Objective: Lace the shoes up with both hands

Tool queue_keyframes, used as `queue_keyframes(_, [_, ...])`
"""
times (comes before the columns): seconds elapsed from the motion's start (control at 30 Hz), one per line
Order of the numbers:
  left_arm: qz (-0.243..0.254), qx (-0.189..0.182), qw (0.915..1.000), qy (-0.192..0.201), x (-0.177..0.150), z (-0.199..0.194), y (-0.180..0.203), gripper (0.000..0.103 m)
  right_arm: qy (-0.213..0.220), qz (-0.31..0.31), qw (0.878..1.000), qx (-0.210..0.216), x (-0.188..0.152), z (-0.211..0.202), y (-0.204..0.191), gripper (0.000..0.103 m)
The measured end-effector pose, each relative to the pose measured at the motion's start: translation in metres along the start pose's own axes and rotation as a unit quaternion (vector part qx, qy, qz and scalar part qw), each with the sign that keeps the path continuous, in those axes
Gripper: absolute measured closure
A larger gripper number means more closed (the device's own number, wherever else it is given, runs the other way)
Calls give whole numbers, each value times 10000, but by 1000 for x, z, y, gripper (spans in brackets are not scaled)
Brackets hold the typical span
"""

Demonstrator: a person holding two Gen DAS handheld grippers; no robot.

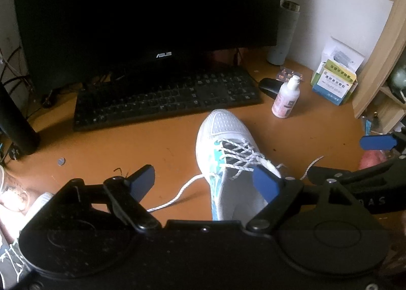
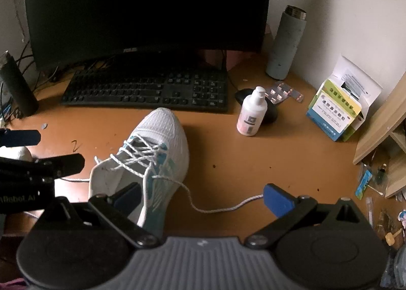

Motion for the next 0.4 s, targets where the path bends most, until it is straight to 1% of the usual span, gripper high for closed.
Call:
queue_keyframes(0.17, [30, 39, 10000, -10, -1, 0, 2, 17, -30, -44, 10000, -45, 0, 1, 0, 1])
queue_keyframes(0.3, [-17, 0, 10000, 26, -1, -1, 1, 18, -52, -42, 10000, -24, -1, 2, 0, 1])
queue_keyframes(0.4, [77, -4, 10000, 24, 0, 0, 3, 18, -46, -44, 10000, -14, -1, 3, -1, 1])
Point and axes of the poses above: each gripper's, at about its wrist camera, not at the fingertips, and z roughly the way its jaws point, y to its right, x to its top, the point moved 3 cm from there along z, roughly the way its jaws point, and after that the axes turned 8 degrees about -z, right-handed, at the moved point
